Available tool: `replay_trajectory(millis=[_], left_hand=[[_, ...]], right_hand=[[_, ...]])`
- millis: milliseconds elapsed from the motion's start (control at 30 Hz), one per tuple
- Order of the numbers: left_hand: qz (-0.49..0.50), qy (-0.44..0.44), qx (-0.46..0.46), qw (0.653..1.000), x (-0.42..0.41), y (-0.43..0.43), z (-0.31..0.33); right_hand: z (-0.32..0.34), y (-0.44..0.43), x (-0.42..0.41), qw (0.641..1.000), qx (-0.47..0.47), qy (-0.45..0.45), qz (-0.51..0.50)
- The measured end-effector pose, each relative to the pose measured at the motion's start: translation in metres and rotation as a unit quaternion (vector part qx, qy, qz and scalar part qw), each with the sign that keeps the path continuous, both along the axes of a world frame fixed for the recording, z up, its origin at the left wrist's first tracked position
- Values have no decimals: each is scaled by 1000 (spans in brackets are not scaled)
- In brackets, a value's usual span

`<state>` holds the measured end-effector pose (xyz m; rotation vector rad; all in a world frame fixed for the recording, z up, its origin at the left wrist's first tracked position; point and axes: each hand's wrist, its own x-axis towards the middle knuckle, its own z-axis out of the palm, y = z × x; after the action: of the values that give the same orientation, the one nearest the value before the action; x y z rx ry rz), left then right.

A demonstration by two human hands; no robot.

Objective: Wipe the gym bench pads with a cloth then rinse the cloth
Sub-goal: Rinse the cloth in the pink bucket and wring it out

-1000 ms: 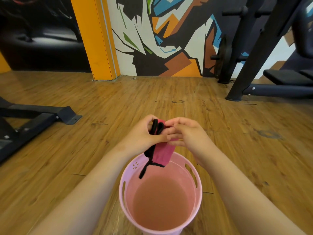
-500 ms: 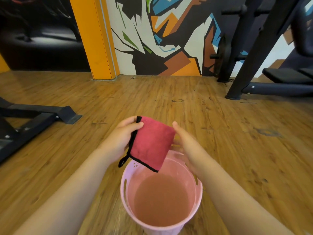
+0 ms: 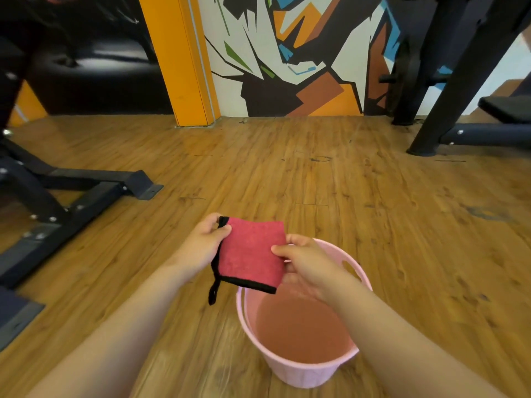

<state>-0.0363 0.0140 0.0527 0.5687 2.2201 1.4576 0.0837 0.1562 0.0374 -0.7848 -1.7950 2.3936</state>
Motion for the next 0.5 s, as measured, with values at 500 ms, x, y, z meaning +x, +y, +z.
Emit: replay_trajectory(millis=[500], left_hand=[[-84, -254, -99, 959, 5, -50, -50]], right_hand=[[-40, -23, 4, 970, 82, -172, 151]])
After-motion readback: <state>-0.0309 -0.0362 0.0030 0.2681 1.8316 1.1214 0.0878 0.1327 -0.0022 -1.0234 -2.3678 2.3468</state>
